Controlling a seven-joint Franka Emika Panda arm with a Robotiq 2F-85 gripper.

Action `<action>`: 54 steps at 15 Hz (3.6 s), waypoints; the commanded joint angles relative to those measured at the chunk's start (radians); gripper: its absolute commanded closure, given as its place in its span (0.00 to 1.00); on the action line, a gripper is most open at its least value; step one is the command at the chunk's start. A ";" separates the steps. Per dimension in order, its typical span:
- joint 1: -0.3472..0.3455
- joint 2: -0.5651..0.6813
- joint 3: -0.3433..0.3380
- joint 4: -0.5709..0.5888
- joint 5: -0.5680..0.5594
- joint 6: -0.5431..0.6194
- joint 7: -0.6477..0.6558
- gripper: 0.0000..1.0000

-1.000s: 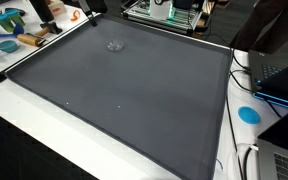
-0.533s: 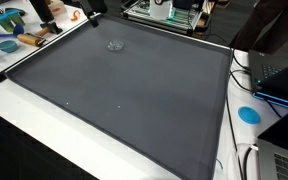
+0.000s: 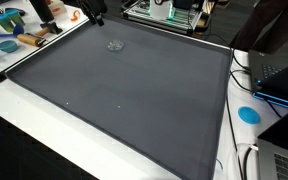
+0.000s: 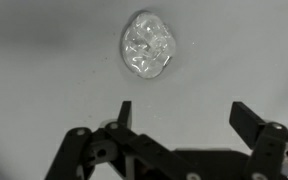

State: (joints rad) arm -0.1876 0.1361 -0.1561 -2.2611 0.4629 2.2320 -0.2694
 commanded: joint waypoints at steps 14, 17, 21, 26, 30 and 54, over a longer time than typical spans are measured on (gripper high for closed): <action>0.150 0.004 0.105 0.159 -0.526 -0.300 0.209 0.00; 0.160 -0.004 0.118 0.178 -0.523 -0.357 0.205 0.00; 0.164 -0.016 0.126 0.190 -0.514 -0.402 0.200 0.00; 0.166 -0.028 0.130 0.194 -0.520 -0.419 0.204 0.00; 0.161 -0.016 0.130 0.197 -0.501 -0.394 0.191 0.00; 0.110 -0.034 0.133 -0.094 -0.559 0.127 -0.467 0.00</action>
State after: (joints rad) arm -0.0523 0.1328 -0.0271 -2.2601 -0.0914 2.2395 -0.6105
